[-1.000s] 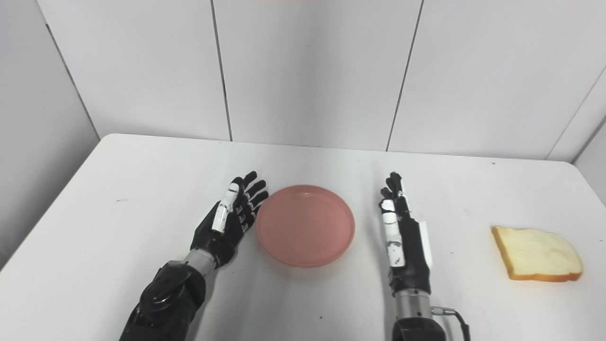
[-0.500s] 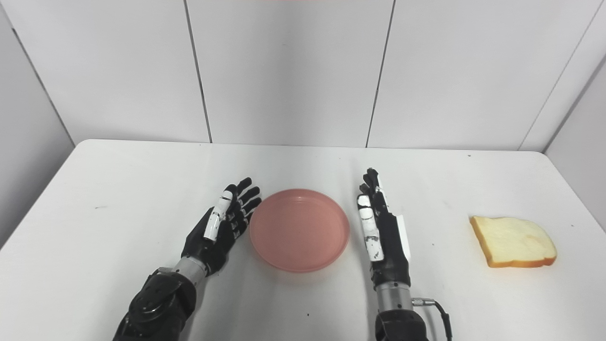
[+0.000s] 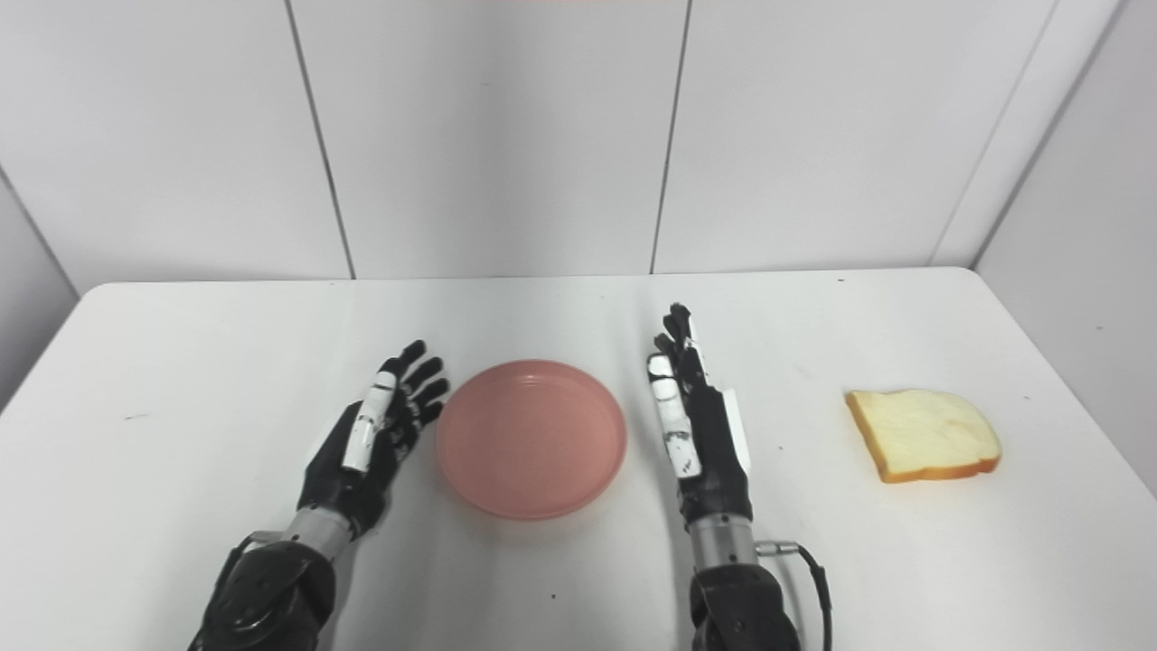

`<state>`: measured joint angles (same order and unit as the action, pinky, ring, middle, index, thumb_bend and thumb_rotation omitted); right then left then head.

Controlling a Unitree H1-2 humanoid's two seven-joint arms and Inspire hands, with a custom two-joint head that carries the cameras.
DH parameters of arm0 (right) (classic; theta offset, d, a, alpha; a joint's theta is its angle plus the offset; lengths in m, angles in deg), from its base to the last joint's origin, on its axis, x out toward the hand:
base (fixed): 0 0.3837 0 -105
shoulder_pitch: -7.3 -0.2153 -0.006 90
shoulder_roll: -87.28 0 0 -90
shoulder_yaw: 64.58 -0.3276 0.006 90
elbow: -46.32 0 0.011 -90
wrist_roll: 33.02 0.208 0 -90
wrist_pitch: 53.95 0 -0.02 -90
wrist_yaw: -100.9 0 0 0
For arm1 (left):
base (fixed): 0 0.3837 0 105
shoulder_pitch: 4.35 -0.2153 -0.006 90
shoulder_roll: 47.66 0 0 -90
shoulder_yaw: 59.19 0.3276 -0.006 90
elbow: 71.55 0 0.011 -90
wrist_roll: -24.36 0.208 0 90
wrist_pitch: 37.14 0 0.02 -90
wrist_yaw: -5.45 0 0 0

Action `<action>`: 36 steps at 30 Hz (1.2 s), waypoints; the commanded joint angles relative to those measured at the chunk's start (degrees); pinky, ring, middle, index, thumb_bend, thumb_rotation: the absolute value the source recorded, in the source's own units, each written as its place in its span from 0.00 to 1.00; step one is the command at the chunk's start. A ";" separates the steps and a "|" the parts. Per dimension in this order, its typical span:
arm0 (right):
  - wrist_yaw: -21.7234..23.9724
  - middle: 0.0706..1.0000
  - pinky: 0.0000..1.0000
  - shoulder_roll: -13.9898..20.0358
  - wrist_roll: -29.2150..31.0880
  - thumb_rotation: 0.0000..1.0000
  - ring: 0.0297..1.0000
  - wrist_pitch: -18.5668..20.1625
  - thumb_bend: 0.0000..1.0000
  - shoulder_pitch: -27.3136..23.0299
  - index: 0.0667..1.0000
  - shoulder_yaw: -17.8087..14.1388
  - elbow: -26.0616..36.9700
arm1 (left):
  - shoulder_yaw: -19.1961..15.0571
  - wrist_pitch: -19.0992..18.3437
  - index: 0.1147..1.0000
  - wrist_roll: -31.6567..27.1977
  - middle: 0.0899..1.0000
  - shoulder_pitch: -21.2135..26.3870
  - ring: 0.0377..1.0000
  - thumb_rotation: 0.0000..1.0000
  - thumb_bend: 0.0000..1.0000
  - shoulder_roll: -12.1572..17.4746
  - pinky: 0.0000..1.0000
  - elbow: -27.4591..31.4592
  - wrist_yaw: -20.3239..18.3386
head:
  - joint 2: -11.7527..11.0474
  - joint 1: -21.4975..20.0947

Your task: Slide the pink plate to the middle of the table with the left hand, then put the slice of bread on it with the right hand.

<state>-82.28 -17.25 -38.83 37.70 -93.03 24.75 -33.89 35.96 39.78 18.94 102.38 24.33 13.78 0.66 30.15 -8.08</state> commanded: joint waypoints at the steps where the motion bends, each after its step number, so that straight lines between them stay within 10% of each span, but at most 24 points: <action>1: 0.01 0.97 0.91 1.14 -0.36 1.00 0.93 -0.83 0.70 -3.25 0.98 -0.69 3.48 | 0.09 3.95 0.95 0.89 0.95 1.19 0.94 1.00 0.41 0.22 0.95 1.56 -0.12 | -0.22 -1.07; 15: 5.61 0.95 0.88 14.66 -5.66 0.99 0.91 2.46 0.82 -11.09 0.99 -1.45 7.88 | -2.13 5.45 0.92 -1.79 0.92 0.06 0.91 1.00 0.43 2.52 0.92 5.15 -2.56 | -1.81 -8.22; 27: 22.08 0.96 0.83 35.54 -9.30 0.83 0.91 15.92 1.00 -14.61 0.99 -1.10 13.84 | -4.34 5.37 0.92 -6.17 0.93 -0.29 0.92 1.00 0.47 5.46 0.91 6.04 -6.32 | -2.62 -15.12; 36: 31.25 0.97 0.92 44.42 -9.69 0.62 0.97 25.26 1.00 -16.91 0.98 -2.91 15.78 | -6.25 6.41 0.93 -9.29 0.93 0.29 0.93 1.00 0.47 6.48 0.93 3.63 -8.37 | -2.34 -17.09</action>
<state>-51.87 24.83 -48.62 62.60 -107.28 23.35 -18.89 29.99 43.72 10.57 100.82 30.30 16.64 -6.84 27.77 -25.22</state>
